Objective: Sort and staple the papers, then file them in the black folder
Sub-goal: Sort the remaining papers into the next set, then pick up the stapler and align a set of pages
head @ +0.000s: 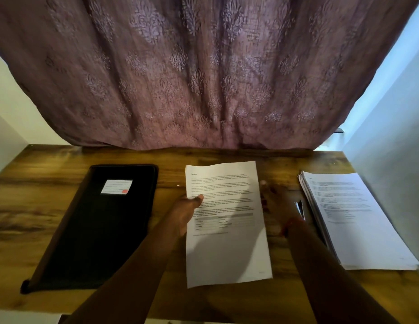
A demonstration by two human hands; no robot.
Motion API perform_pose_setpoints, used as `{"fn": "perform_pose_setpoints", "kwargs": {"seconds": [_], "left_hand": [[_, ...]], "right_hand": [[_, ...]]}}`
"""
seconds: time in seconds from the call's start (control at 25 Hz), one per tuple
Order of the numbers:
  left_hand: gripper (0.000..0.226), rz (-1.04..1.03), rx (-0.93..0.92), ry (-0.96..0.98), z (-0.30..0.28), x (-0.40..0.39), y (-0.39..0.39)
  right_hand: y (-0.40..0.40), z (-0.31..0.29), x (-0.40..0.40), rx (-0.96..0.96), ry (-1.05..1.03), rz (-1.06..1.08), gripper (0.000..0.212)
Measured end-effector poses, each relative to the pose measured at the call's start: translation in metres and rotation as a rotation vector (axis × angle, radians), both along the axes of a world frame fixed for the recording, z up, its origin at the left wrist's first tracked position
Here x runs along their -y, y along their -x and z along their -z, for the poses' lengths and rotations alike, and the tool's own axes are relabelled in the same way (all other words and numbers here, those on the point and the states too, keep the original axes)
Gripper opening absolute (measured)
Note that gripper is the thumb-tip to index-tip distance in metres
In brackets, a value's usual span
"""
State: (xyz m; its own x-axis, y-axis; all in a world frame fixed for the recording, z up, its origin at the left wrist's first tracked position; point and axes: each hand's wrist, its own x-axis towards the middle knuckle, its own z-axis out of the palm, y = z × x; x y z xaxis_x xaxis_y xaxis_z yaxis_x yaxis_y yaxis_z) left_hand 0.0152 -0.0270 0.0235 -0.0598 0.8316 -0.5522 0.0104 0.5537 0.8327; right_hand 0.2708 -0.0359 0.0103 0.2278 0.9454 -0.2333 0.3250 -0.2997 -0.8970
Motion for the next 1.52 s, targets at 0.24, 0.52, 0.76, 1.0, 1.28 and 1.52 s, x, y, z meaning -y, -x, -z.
{"fn": "perform_pose_setpoints", "kwargs": {"seconds": [0.24, 0.52, 0.76, 1.0, 1.28, 1.52], "left_hand": [[0.004, -0.073, -0.044, -0.018, 0.015, 0.014, -0.016], [0.022, -0.064, -0.171, -0.077, 0.019, 0.027, -0.028], [0.029, -0.065, -0.197, -0.074, 0.018, 0.037, -0.028], [0.024, -0.039, -0.143, -0.098, 0.008, 0.042, -0.02], [0.027, 0.109, -0.131, -0.223, -0.012, 0.03, -0.005], [0.021, 0.208, -0.186, -0.309, -0.034, 0.019, 0.016]], "right_hand": [[-0.072, 0.051, 0.018, 0.878, 0.196, 0.002, 0.042], [-0.065, 0.047, 0.017, 0.794, -0.019, -0.142, 0.034], [-0.062, 0.039, -0.001, -0.139, 0.028, 0.064, 0.018], [-0.018, -0.047, -0.021, -0.453, -0.155, -0.003, 0.035], [0.043, -0.098, -0.06, 0.596, -0.363, -0.612, 0.045], [0.078, -0.134, -0.074, 1.095, -0.337, -0.835, 0.051]]}}
